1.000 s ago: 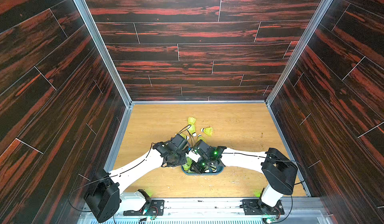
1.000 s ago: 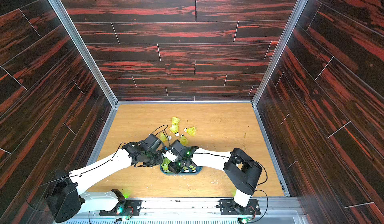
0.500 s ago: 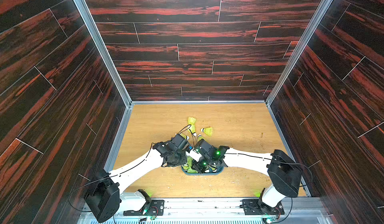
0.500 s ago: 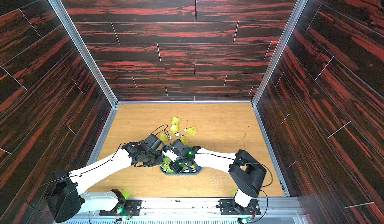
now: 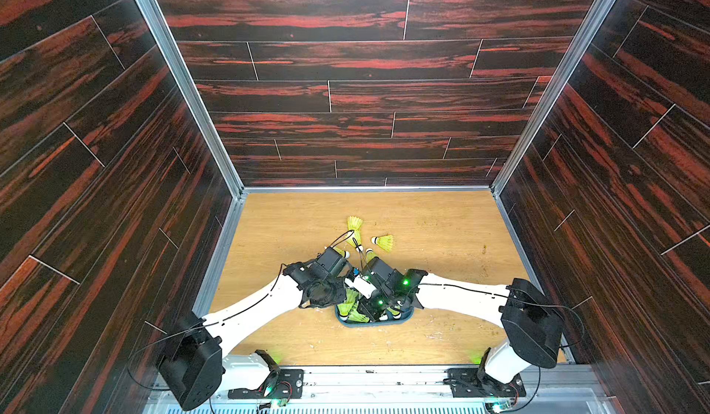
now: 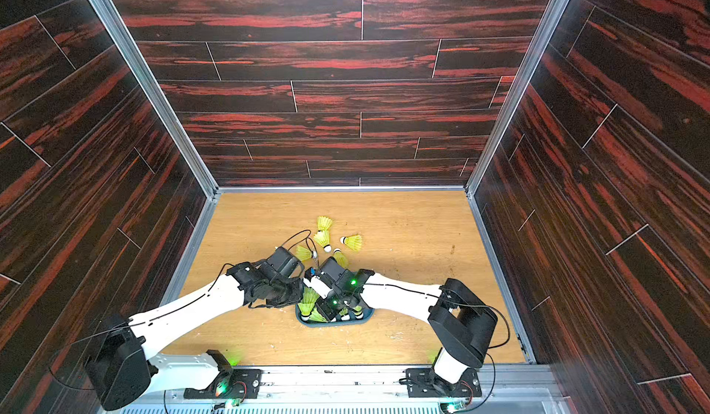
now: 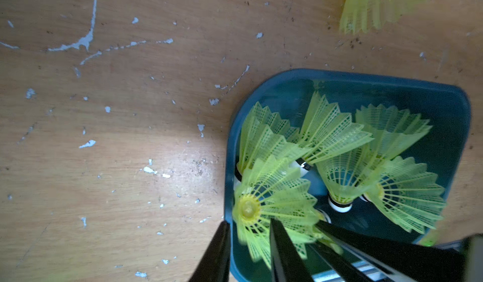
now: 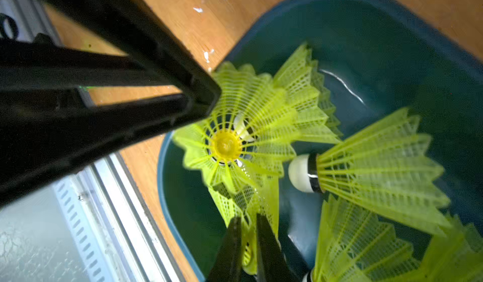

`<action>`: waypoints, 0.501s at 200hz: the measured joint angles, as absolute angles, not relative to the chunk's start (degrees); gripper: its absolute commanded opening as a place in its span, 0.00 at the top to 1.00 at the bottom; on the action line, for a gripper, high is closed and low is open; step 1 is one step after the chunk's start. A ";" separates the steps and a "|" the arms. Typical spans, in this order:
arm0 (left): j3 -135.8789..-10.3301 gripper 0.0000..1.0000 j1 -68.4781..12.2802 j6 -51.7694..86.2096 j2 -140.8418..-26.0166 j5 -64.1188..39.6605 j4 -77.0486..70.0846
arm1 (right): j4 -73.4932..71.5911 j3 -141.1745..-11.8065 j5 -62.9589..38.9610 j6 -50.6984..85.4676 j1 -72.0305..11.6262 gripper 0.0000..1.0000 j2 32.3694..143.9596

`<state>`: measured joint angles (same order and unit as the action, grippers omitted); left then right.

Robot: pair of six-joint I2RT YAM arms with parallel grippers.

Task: Put the shuttlecocks into the storage box
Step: Adjust the shuttlecock in the storage box.

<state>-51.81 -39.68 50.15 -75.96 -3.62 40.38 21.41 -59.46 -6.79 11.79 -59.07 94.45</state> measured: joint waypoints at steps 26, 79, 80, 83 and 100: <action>-51.81 0.74 -39.57 49.34 -77.25 -3.60 40.47 | 22.50 -59.46 -6.46 12.21 -58.94 0.85 94.45; -51.81 0.74 -39.55 48.60 -77.71 -3.53 40.49 | 25.06 -59.46 -6.07 13.21 -58.17 0.86 94.04; -51.81 0.74 -39.55 48.60 -77.73 -3.53 40.49 | 25.10 -59.46 -6.07 13.26 -58.13 0.86 93.95; -51.81 0.74 -39.53 48.58 -77.78 -3.53 40.49 | 25.28 -59.46 -6.07 13.28 -58.06 0.86 93.80; -51.81 0.74 -39.53 48.18 -78.26 -3.53 40.49 | 26.09 -59.46 -6.07 13.63 -57.67 0.87 92.75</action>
<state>-51.81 -39.53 48.18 -78.26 -3.53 40.49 26.09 -59.46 -6.07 13.63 -57.67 92.75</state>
